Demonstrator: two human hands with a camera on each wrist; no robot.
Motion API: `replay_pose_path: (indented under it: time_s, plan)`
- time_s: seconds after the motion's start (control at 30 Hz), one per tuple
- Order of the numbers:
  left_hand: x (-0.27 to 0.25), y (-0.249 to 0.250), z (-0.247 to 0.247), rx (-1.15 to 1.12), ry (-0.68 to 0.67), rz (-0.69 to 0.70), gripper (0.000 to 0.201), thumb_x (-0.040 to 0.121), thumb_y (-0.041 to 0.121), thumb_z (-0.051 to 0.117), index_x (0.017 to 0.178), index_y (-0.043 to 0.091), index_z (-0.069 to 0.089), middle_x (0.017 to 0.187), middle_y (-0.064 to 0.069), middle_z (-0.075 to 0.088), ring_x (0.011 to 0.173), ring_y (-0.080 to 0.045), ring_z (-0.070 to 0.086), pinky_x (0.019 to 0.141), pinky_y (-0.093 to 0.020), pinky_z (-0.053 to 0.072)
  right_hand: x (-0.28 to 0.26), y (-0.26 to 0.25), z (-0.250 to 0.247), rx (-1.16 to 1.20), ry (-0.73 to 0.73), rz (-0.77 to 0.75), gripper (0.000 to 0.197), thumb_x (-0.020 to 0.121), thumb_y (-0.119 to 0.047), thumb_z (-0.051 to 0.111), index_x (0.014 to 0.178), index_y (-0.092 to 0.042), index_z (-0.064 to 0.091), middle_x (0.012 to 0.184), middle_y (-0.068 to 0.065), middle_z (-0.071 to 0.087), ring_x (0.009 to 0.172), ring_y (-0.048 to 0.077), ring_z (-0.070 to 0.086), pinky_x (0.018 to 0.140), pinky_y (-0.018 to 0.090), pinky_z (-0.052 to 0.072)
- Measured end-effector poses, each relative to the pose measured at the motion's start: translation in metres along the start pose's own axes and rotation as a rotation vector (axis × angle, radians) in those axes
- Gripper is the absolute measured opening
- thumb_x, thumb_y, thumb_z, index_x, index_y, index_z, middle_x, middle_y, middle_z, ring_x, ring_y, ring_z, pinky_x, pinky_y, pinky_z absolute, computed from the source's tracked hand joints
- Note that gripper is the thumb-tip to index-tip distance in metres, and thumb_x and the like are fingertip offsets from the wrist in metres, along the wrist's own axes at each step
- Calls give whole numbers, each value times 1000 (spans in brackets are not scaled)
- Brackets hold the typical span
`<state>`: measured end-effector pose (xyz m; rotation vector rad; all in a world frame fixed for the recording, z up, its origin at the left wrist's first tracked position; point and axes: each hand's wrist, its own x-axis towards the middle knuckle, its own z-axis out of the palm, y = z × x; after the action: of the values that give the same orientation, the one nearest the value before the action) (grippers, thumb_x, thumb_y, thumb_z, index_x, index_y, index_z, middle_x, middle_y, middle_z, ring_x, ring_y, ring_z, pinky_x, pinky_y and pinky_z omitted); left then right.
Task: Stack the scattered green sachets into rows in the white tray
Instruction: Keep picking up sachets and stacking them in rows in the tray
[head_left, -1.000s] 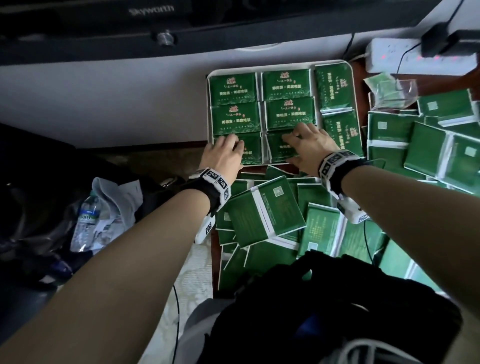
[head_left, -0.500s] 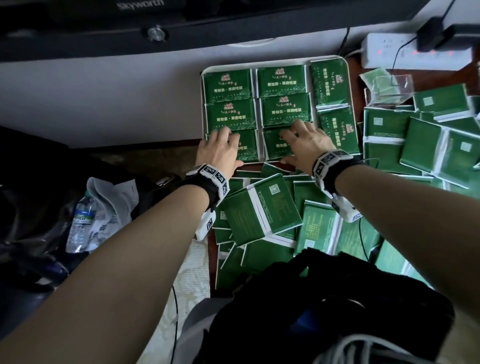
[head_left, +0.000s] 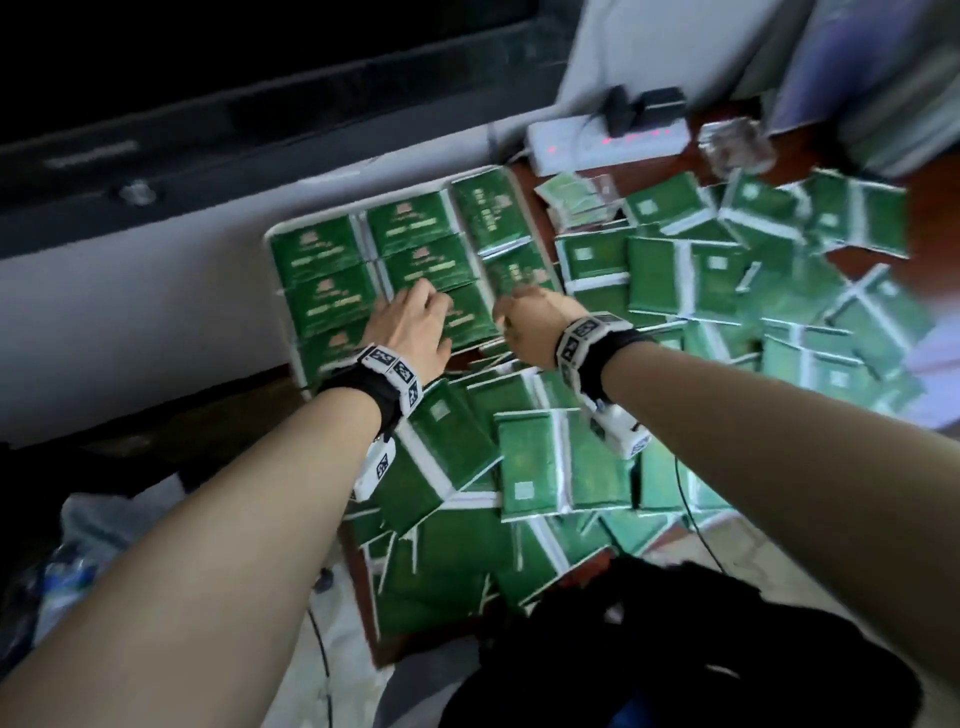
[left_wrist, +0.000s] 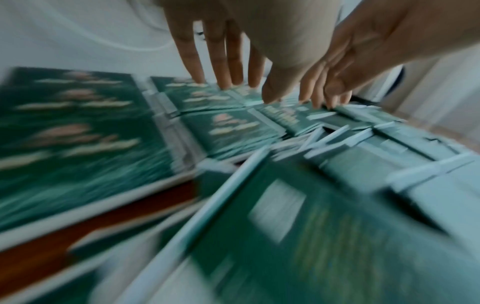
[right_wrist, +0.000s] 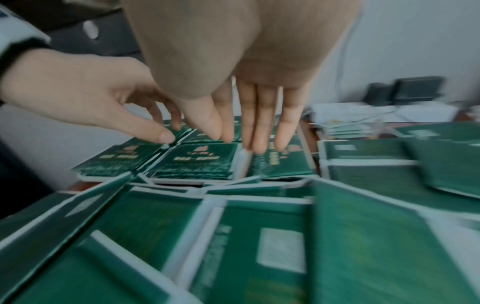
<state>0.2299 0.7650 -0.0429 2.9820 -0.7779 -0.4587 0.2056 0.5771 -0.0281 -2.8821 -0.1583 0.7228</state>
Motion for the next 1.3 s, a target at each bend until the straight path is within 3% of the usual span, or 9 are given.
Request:
replay_pose_path:
  time_s: [0.1,0.2,0.33,0.4,0.53,0.73,0.9,1.13,1.3]
  plan:
    - [42,75,-29,23,-181,142,27,92,32,62,117,21,60,119,-4,59,102,-26,61,81,-33,50,-30,52,-12,-3,-90,142,27,92,-17,52,114,-15,66,112,14,66,100,32,65,83,35,55]
    - [73,153,-49,90,-376,246,33,92,38,63,116,15,68,119,-9,67,107,-29,63,88,-33,52,-64,117,-22,-39,-170,274,24,88,-19,51,105,-11,66,106,14,69,98,33,67,86,41,57]
    - [85,243,-67,110,-365,301,33,92,34,62,118,14,68,121,-10,67,110,-30,62,91,-34,52,-120,207,-40,-30,-149,415,17,87,-19,51,81,-11,65,97,13,70,91,32,67,84,41,58]
    - [90,281,-69,137,-353,305,35,92,35,62,118,13,68,120,-10,67,110,-29,63,92,-34,52,-148,256,-41,9,-97,479,19,90,-20,51,89,-10,68,102,12,70,90,31,65,83,35,56]
    - [101,346,-64,197,-341,236,32,90,40,62,107,14,70,110,-7,71,98,-25,66,90,-38,55,-203,350,-31,96,10,541,31,94,-19,56,121,-5,64,124,15,62,115,32,59,86,33,44]
    - [116,448,-65,132,-386,194,30,92,36,62,111,16,72,113,-6,71,104,-26,65,92,-33,52,-263,452,-16,183,-130,685,33,92,-29,62,118,-9,67,109,8,67,102,27,64,84,31,52]
    - [126,506,-57,103,-406,173,26,92,33,63,111,19,72,114,-3,71,104,-24,64,87,-29,52,-270,499,-11,104,-199,617,33,99,-28,52,124,-10,64,124,6,64,113,25,62,84,30,50]
    - [177,535,-39,29,-406,22,21,91,28,62,104,17,74,106,-8,72,97,-27,66,82,-29,53,-232,542,-7,151,-202,571,23,97,-14,48,107,-3,66,103,10,66,85,27,59,67,29,45]
    - [241,540,-26,-142,-231,-184,30,94,37,57,95,10,71,95,-11,70,79,-29,62,69,-30,49,-189,584,-5,231,-105,590,19,92,-18,54,102,-8,66,85,7,61,75,29,62,64,34,56]
